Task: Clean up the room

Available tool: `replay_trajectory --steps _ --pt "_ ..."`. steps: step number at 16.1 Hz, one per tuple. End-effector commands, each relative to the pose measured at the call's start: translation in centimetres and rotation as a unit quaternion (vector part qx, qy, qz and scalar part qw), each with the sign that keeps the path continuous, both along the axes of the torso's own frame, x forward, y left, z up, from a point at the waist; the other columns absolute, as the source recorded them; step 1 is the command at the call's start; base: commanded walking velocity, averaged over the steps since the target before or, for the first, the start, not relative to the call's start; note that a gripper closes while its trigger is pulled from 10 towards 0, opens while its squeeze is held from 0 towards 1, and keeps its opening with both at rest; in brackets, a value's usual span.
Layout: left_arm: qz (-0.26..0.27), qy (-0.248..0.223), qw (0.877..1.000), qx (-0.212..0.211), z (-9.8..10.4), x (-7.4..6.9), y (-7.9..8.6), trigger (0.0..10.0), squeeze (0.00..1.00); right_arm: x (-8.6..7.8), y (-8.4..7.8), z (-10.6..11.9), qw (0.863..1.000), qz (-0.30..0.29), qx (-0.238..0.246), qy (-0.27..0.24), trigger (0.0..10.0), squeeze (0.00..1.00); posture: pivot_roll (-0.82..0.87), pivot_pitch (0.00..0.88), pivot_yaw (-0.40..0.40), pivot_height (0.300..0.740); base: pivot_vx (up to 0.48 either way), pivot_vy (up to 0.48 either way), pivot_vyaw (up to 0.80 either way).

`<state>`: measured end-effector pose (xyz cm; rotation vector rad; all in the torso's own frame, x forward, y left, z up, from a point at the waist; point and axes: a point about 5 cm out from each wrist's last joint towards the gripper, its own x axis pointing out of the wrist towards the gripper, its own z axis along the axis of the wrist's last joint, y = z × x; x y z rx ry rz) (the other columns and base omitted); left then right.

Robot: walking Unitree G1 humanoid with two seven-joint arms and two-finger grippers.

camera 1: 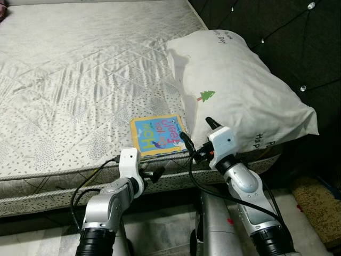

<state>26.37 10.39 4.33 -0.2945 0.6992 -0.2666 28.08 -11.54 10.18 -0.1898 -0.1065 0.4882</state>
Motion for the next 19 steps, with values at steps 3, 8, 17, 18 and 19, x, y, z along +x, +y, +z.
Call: replay_trajectory --steps 3,8,17,18,19 --pt "0.057 -0.022 0.997 0.037 1.3 1.4 0.8 10.0 0.0 0.0 -0.3 0.2 1.0 -0.007 0.002 -0.009 10.0 0.0 -0.06 0.03 -0.024 0.527 0.0 0.0 0.0" --pt "0.094 -0.009 0.992 0.088 1.2 0.8 1.6 10.0 0.0 -0.1 -0.3 0.1 1.0 -0.005 -0.001 -0.008 10.0 0.0 -0.06 0.041 -0.031 0.527 0.0 0.0 0.0" --pt "0.126 0.006 0.986 0.112 0.0 1.5 3.4 10.0 0.0 -0.3 -0.5 -0.1 1.0 -0.004 -0.006 -0.007 10.0 0.0 -0.07 0.051 -0.031 0.527 0.0 0.0 0.0" --pt "0.125 0.0 0.985 0.115 0.1 1.7 3.4 10.0 0.0 -0.4 -0.5 -0.1 1.0 -0.005 -0.006 -0.006 10.0 0.0 -0.07 0.052 -0.029 0.527 0.0 0.0 0.0" --pt "0.119 -0.011 0.985 0.123 0.4 1.9 3.4 10.0 0.0 -0.4 -0.6 -0.2 1.0 -0.005 -0.007 -0.005 10.0 0.0 -0.07 0.052 -0.029 0.527 0.0 0.0 0.0"
